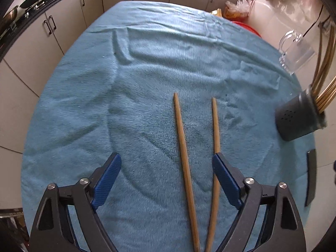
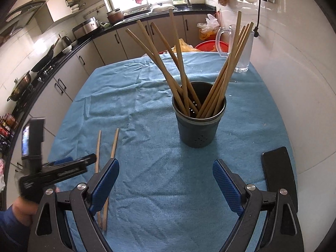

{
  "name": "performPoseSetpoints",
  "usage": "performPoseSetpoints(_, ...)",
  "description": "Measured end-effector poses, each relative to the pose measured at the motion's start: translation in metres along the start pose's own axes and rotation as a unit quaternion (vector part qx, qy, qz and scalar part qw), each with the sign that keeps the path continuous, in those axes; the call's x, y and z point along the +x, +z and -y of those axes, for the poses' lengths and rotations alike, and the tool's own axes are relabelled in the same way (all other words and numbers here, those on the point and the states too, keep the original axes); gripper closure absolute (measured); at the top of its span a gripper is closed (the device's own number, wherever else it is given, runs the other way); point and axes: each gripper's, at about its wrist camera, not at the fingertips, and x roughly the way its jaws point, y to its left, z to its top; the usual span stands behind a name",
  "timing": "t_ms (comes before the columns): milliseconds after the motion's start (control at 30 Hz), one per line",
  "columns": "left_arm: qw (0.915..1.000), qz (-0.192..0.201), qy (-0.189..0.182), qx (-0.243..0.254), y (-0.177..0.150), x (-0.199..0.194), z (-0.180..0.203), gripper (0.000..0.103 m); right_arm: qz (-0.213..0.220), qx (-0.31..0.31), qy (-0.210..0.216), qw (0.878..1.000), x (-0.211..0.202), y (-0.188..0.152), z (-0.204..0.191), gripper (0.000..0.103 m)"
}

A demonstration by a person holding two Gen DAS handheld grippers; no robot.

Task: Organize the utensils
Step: 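Move both open grippers back over the last two chopsticks on the towel, then close the left gripper on a chopstick while the right gripper grasps the other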

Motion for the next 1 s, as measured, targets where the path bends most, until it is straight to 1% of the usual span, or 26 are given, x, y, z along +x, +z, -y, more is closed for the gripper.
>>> performPoseSetpoints(100, 0.9999, -0.008, 0.012, 0.008, 0.000, 0.011, 0.004, 0.020, -0.005, -0.009, 0.009, 1.000, 0.005, 0.001, -0.003, 0.010)
performPoseSetpoints(133, 0.9996, -0.003, 0.026, 0.013, 0.000, 0.013, 0.004, 0.020, -0.007, -0.012, 0.011, 1.000, 0.006, 0.002, -0.004, 0.010)
performPoseSetpoints(267, 0.9984, 0.004, 0.053, 0.021, -0.002, 0.014, -0.004, 0.022, -0.015, -0.031, 0.022, 0.999, 0.014, 0.006, -0.015, 0.010)
performPoseSetpoints(367, 0.9974, 0.006, 0.070, 0.013, -0.004, 0.011, -0.021, 0.022, -0.028, -0.039, 0.040, 0.998, 0.026, 0.012, -0.026, 0.010)
performPoseSetpoints(500, 0.9970, 0.005, 0.075, -0.018, -0.009, 0.005, -0.045, 0.022, -0.069, -0.022, 0.076, 0.995, 0.053, 0.019, -0.037, 0.011)
performPoseSetpoints(600, 0.9960, 0.003, 0.081, -0.036, -0.011, 0.003, -0.061, 0.022, -0.110, -0.008, 0.091, 0.990, 0.082, 0.025, -0.048, 0.022)
performPoseSetpoints(667, 0.9958, 0.002, 0.082, -0.041, -0.013, 0.002, -0.066, 0.022, -0.137, 0.009, 0.105, 0.985, 0.104, 0.030, -0.056, 0.033)
performPoseSetpoints(733, 0.9959, 0.001, 0.080, -0.043, -0.014, -0.001, -0.070, 0.022, -0.161, 0.016, 0.105, 0.981, 0.121, 0.034, -0.065, 0.036)
performPoseSetpoints(767, 0.9959, 0.001, 0.079, -0.044, -0.015, -0.001, -0.072, 0.022, -0.169, 0.016, 0.107, 0.980, 0.129, 0.036, -0.070, 0.039)
performPoseSetpoints(833, 0.9959, -0.002, 0.077, -0.047, -0.015, -0.002, -0.073, 0.023, -0.182, 0.015, 0.102, 0.978, 0.144, 0.040, -0.081, 0.043)
performPoseSetpoints(933, 0.9958, -0.007, 0.070, -0.059, -0.017, -0.004, -0.074, 0.023, -0.201, 0.005, 0.094, 0.975, 0.162, 0.043, -0.096, 0.053)
performPoseSetpoints(1000, 0.9954, -0.010, 0.068, -0.067, -0.015, -0.004, -0.074, 0.024, -0.210, -0.002, 0.087, 0.974, 0.170, 0.043, -0.105, 0.057)
